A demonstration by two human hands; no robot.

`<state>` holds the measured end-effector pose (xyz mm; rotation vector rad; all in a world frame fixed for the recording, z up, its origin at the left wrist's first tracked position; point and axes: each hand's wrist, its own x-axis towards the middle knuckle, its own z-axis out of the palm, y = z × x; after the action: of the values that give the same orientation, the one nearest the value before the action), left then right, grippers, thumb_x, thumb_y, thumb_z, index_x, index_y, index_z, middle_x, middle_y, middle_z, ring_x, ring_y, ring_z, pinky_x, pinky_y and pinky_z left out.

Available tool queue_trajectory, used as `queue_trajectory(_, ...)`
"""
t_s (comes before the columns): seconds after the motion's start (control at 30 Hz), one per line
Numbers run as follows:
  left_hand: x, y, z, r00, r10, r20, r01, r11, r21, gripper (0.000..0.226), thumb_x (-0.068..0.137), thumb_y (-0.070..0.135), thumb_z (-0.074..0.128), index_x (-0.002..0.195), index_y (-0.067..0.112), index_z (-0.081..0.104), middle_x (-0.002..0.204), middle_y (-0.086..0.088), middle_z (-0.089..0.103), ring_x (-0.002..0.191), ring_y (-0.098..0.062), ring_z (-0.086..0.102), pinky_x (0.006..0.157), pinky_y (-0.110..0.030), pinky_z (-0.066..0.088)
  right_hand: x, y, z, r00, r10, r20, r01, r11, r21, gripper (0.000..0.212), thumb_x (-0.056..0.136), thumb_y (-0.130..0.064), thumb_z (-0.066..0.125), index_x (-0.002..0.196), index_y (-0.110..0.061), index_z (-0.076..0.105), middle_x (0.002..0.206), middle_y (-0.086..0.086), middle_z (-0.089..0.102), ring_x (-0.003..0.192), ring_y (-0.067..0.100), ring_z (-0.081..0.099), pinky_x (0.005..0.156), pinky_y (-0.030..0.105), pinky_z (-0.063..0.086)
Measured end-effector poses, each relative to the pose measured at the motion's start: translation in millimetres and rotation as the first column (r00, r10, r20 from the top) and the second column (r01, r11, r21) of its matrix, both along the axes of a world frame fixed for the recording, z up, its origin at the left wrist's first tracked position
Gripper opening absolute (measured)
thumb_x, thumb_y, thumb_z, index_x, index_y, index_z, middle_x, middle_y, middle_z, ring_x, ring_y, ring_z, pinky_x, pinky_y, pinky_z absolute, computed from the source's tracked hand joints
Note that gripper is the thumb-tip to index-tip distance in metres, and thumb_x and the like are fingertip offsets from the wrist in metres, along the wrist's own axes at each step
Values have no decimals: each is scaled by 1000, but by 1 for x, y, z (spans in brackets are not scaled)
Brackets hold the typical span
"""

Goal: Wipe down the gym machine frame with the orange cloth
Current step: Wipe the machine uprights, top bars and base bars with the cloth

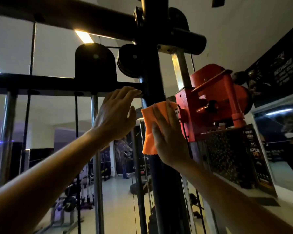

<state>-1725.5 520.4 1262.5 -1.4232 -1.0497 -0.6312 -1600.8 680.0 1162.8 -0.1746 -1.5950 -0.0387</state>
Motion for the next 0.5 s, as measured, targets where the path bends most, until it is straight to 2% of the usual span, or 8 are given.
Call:
queue_trajectory(0.07, 8, 2, -8, 989, -122, 85, 123, 992, -10, 37, 100, 18, 53, 134, 8, 63, 130, -12, 66, 116, -27, 64, 96, -39, 52, 2, -2, 24, 1000, 9, -4, -9, 1000, -23, 60, 112, -62, 24, 170, -53, 10, 182, -10, -3, 168, 28, 11, 123, 69, 36)
queue_trajectory(0.13, 20, 4, -10, 937, -234, 259, 249, 968, -24, 30, 103, 22, 51, 129, 12, 63, 126, -7, 66, 108, -20, 64, 84, -34, 54, 3, -6, 49, 1000, -20, 12, 21, 998, -54, 64, 111, -62, 24, 172, -46, 12, 183, -5, -2, 168, 31, 8, 126, 70, 30)
queue_trajectory(0.23, 34, 7, -3, 727, -296, 620, 358, 934, 26, 25, 111, 26, 51, 130, 16, 65, 124, 3, 64, 109, -12, 59, 81, -22, 49, -2, -8, 40, 996, -92, -14, 92, 996, -22, 64, 114, -57, 27, 174, -39, 15, 183, -1, -2, 168, 33, 7, 127, 68, 31)
queue_trajectory(0.3, 39, 10, 2, 556, -314, 769, 454, 890, 36, 20, 113, 31, 52, 127, 22, 63, 115, 5, 64, 110, -17, 63, 93, -35, 57, -4, -9, -4, 992, -115, -52, 116, 993, 11, 60, 116, -52, 31, 173, -39, 17, 183, -1, -1, 168, 31, 10, 126, 66, 34)
queue_trajectory(0.33, 39, 11, 2, 494, -308, 813, 503, 864, 22, 17, 112, 33, 54, 125, 25, 63, 112, 6, 64, 112, -20, 65, 99, -44, 58, -4, -10, -32, 991, -121, -58, 121, 993, 5, 59, 117, -49, 33, 173, -39, 19, 183, 0, 0, 168, 30, 11, 126, 64, 34)
queue_trajectory(0.37, 39, 12, 2, 446, -288, 847, 548, 836, -4, 19, 112, 34, 57, 127, 24, 63, 111, 6, 64, 112, -21, 67, 101, -45, 59, -4, -12, -59, 991, -121, -53, 121, 993, -5, 58, 117, -46, 36, 173, -39, 21, 183, 1, 0, 169, 29, 9, 127, 64, 32)
queue_trajectory(0.43, 41, 13, 0, 359, -253, 899, 646, 762, -44, 34, 110, 33, 62, 141, 18, 60, 119, -1, 67, 112, -21, 70, 94, -36, 61, -1, -16, -97, 996, -90, -27, 89, 996, -31, 58, 117, -43, 38, 173, -37, 22, 183, -2, -1, 169, 26, 5, 128, 65, 31)
queue_trajectory(0.5, 43, 14, -3, 313, -241, 919, 698, 715, -50, 44, 108, 30, 66, 148, 18, 55, 127, -6, 68, 111, -20, 71, 90, -33, 61, 2, -16, -94, 998, -60, -6, 59, 997, -39, 60, 117, -45, 36, 173, -36, 20, 183, -2, -2, 169, 27, 8, 125, 68, 34)
